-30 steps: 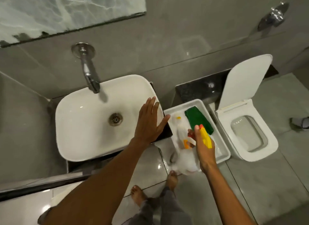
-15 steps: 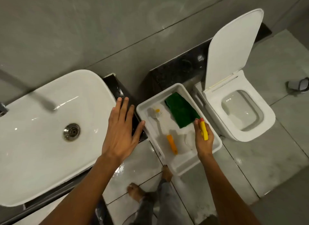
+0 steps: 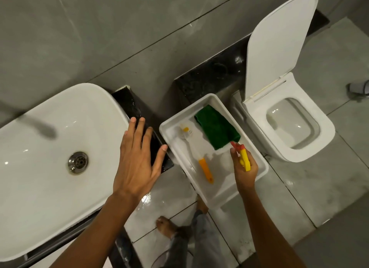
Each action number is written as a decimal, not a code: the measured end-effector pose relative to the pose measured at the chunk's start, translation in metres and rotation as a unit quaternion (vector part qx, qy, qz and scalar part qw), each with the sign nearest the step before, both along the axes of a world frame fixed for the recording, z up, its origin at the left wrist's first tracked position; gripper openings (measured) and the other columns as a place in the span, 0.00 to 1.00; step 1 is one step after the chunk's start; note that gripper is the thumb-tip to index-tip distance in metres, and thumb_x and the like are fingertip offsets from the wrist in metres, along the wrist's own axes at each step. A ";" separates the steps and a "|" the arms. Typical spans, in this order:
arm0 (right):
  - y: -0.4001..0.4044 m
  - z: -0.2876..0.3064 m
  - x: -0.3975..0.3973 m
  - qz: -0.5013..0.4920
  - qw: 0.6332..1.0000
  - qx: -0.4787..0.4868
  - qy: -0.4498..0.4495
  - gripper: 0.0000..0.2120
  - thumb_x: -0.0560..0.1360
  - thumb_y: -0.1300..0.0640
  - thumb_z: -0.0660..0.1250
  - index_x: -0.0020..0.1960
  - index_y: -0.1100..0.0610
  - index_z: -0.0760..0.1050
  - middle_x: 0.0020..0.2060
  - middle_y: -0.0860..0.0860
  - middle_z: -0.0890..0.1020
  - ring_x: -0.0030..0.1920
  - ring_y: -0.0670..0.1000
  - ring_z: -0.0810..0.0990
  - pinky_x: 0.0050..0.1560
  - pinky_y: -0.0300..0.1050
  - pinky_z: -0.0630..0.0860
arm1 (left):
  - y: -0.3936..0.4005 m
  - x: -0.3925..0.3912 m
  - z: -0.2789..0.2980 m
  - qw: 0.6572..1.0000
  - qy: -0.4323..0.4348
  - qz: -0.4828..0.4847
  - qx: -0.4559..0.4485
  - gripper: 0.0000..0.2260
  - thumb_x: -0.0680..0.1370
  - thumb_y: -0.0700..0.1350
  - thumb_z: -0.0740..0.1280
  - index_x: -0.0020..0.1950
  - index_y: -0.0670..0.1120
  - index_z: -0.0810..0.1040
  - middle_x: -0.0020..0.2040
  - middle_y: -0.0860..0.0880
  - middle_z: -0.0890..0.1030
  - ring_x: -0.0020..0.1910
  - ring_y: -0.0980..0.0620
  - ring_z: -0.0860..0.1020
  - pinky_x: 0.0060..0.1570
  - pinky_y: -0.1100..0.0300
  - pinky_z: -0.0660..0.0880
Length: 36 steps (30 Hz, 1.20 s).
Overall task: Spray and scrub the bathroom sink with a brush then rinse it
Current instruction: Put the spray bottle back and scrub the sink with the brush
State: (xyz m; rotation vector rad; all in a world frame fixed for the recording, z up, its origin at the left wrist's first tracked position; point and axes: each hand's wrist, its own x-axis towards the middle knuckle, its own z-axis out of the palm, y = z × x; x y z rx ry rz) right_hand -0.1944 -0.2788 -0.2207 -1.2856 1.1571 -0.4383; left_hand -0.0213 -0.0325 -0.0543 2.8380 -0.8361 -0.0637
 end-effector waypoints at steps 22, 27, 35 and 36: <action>0.107 -0.016 0.042 0.235 0.931 -0.036 0.276 0.20 0.87 0.48 0.62 0.71 0.60 0.77 0.67 0.60 0.80 0.68 0.61 0.80 0.73 0.59 0.75 | 0.000 -0.002 0.005 0.999 0.037 0.016 -0.015 0.34 0.87 0.65 0.51 0.82 0.41 0.67 0.87 0.44 0.59 0.89 0.48 0.45 0.86 0.42 0.54; 0.106 -0.002 0.037 0.276 0.890 -0.104 0.346 0.21 0.87 0.43 0.59 0.70 0.56 0.77 0.66 0.55 0.81 0.68 0.60 0.78 0.74 0.62 0.64 | -0.001 -0.002 0.007 0.997 0.068 0.023 0.000 0.37 0.85 0.69 0.45 0.85 0.45 0.62 0.88 0.47 0.54 0.88 0.50 0.41 0.87 0.43 0.49; 0.103 0.041 0.034 0.265 0.945 0.074 0.177 0.07 0.89 0.59 0.57 0.63 0.63 0.65 0.56 0.63 0.81 0.49 0.59 0.81 0.50 0.50 0.80 | 0.005 -0.001 -0.003 0.998 0.039 0.003 -0.053 0.34 0.86 0.66 0.51 0.82 0.43 0.65 0.87 0.43 0.60 0.88 0.44 0.50 0.86 0.42 0.54; 0.103 0.051 0.034 0.260 0.950 0.072 0.161 0.06 0.89 0.58 0.55 0.61 0.61 0.64 0.54 0.62 0.80 0.47 0.57 0.79 0.48 0.49 0.79 | 0.007 -0.001 -0.003 0.997 0.043 0.002 -0.068 0.34 0.86 0.66 0.52 0.82 0.42 0.66 0.87 0.42 0.60 0.88 0.44 0.51 0.85 0.42 0.54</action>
